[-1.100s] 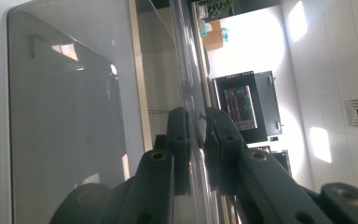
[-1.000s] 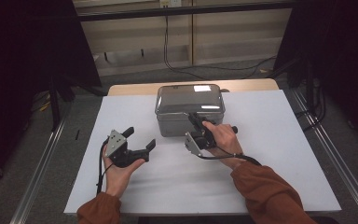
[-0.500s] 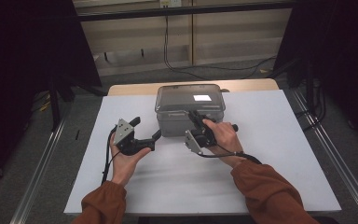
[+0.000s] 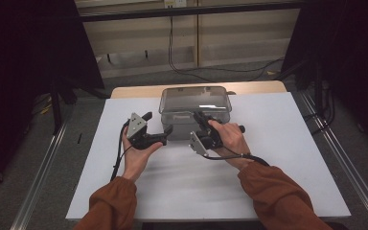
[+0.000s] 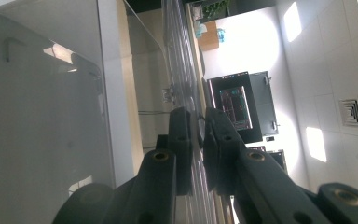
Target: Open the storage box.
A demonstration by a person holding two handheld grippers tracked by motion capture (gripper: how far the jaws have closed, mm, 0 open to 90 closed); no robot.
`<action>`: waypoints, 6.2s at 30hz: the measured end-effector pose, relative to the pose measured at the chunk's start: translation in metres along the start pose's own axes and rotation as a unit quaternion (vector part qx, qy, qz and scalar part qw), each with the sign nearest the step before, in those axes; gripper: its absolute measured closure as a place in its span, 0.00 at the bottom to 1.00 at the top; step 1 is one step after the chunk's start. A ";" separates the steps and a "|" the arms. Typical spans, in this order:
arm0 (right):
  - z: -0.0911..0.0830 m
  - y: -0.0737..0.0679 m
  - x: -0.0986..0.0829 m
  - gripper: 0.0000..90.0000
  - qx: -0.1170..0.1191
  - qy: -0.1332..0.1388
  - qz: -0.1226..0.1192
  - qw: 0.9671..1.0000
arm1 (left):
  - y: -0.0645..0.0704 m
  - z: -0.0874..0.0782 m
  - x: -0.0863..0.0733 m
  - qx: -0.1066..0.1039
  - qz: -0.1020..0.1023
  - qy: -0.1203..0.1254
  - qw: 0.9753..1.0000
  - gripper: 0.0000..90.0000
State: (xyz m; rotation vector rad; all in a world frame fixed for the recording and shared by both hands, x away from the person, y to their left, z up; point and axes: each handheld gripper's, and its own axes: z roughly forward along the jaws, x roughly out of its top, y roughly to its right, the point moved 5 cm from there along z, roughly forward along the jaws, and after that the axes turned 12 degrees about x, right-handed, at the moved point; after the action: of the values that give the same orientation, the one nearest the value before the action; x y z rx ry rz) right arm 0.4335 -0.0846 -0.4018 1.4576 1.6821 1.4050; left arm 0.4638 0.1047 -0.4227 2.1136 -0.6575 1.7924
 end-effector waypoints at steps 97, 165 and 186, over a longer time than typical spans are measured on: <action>-0.006 0.023 -0.114 0.43 0.088 0.091 0.477 0.870 | -0.006 0.024 0.011 0.031 0.044 0.048 0.997 0.34; 0.015 0.086 -0.117 0.65 0.067 0.185 0.513 0.835 | -0.042 0.077 0.057 0.046 0.047 0.048 0.997 0.48; 0.029 0.097 -0.124 0.66 0.059 0.196 0.526 0.825 | -0.044 0.093 0.066 0.041 0.037 0.044 0.998 0.62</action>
State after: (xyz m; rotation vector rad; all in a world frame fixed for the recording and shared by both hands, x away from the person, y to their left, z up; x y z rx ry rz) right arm 0.5349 -0.1985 -0.3539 2.4979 1.1304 2.2997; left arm 0.5732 0.0857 -0.3723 2.0737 -0.6582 1.9710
